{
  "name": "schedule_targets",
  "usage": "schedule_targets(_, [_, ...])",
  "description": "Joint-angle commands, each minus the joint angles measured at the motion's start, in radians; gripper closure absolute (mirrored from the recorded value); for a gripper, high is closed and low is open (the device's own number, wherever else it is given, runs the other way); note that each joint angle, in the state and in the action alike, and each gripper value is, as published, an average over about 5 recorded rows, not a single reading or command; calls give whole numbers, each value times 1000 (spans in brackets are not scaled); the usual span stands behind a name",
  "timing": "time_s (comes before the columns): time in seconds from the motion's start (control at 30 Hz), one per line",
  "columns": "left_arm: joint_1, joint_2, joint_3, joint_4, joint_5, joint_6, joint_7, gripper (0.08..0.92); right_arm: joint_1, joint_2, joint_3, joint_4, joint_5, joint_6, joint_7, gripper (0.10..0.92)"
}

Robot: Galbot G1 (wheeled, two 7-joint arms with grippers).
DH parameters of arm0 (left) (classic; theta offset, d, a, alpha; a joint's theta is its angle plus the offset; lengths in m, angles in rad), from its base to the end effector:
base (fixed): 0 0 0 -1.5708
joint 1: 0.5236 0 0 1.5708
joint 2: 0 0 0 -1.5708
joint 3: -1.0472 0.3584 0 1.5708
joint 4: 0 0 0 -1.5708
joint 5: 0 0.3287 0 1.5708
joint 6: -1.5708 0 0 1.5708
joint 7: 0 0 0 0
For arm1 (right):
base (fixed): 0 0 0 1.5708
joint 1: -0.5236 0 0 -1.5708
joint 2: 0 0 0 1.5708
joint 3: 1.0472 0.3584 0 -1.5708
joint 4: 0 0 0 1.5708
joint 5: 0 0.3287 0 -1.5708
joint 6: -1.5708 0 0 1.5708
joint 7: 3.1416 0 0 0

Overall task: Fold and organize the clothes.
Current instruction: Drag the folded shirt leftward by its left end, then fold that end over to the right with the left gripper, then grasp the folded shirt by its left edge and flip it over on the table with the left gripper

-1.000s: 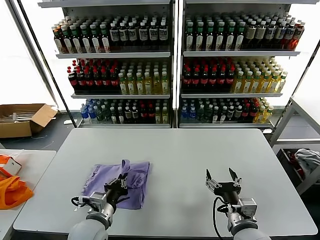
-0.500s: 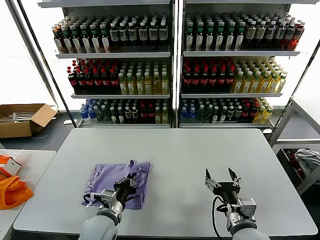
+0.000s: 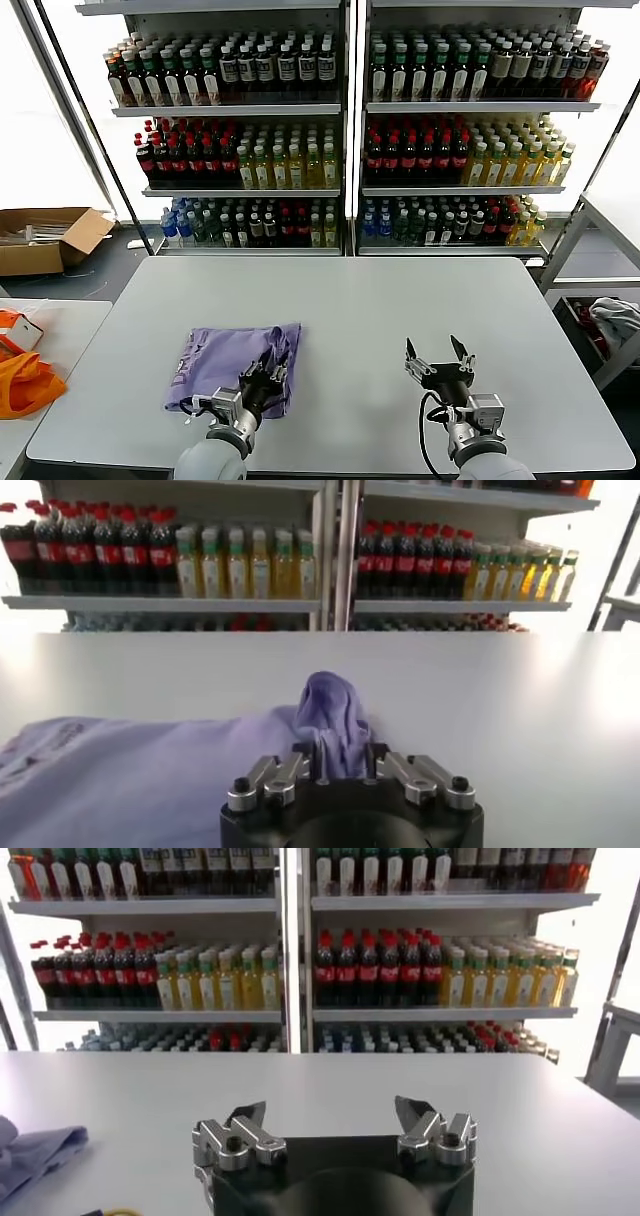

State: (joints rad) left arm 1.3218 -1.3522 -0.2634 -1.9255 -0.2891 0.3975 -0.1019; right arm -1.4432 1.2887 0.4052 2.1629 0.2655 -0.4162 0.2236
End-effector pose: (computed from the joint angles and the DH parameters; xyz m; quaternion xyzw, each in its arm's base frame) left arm 0.2174 -0.0245 -0.3268 -0.1214 -0.9728 0.0370 0.1939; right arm 0.1816 -0.0178 -0.2678 0.0229 -0.9907 0.0070 0.1338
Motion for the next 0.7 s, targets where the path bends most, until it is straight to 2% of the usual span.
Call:
schedule_targets(0.03, [41, -27, 24, -173, -376, -4, -35, 569, 10, -2, -10, -13, 1, 2, 0, 203])
schedule_targets(0.17, [26, -27, -46, -251, -461, -33, -94, 447, 17, -13, -15, -19, 3, 6, 0, 203])
schedule_targets(0.33, [9, 37, -212, -287, -528, -34, -131, 308, 28, -25, -31, -33, 1, 13, 0, 203])
schedule_targets(0.5, [33, 143, -377, -183, -274, -32, -87, 193, 41, -32, -54, -36, -1, 14, 0, 203])
schedule_targets(0.6, [84, 196, -445, -147, -157, -20, -36, 179, 49, -36, -65, -37, -2, 12, 0, 203])
schedule_targets(0.7, [113, 210, -475, -129, -146, -2, 0, 177, 52, -36, -76, -42, -6, 13, 0, 203])
